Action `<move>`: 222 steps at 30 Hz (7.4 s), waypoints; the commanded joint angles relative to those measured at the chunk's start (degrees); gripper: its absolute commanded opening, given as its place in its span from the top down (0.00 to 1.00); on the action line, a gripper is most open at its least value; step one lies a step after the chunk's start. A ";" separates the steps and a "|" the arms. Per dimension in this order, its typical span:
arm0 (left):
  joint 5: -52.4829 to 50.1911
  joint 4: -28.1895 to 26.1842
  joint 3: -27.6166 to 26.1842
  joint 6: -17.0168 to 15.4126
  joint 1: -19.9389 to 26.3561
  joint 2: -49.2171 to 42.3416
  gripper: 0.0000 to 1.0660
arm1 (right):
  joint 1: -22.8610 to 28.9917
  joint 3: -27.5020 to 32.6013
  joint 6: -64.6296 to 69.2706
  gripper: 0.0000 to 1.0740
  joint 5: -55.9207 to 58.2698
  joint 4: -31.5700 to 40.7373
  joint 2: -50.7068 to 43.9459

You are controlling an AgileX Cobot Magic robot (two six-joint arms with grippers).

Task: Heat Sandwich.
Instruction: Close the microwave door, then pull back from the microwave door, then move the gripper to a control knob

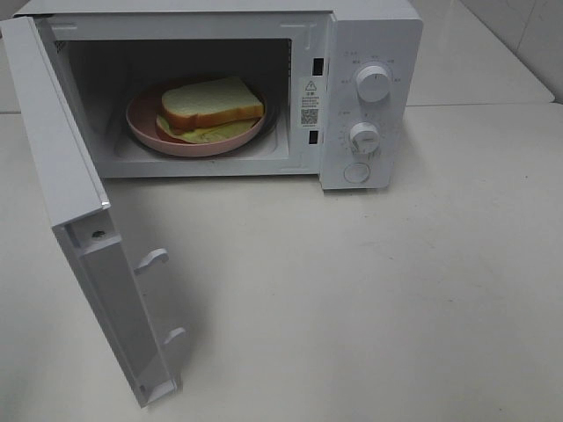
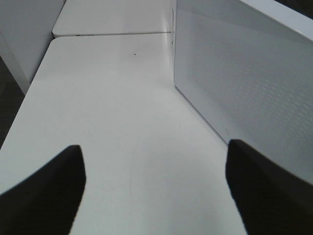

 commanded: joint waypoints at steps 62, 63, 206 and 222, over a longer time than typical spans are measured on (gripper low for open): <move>-98.55 20.28 16.50 -10.60 -0.46 65.20 1.00 | -0.34 0.11 -0.57 0.29 -0.52 0.17 -1.49; -99.58 21.14 16.21 -10.89 -0.46 66.23 1.00 | -0.34 0.11 -0.57 0.29 -0.52 0.17 -1.49; -31.40 -15.76 -17.53 13.24 -41.37 79.98 0.08 | -0.34 0.11 -0.57 0.29 -0.52 0.17 -1.49; -9.85 -15.18 -17.53 10.03 -16.73 70.59 0.08 | -0.34 0.11 -0.57 0.29 -0.52 0.17 -1.49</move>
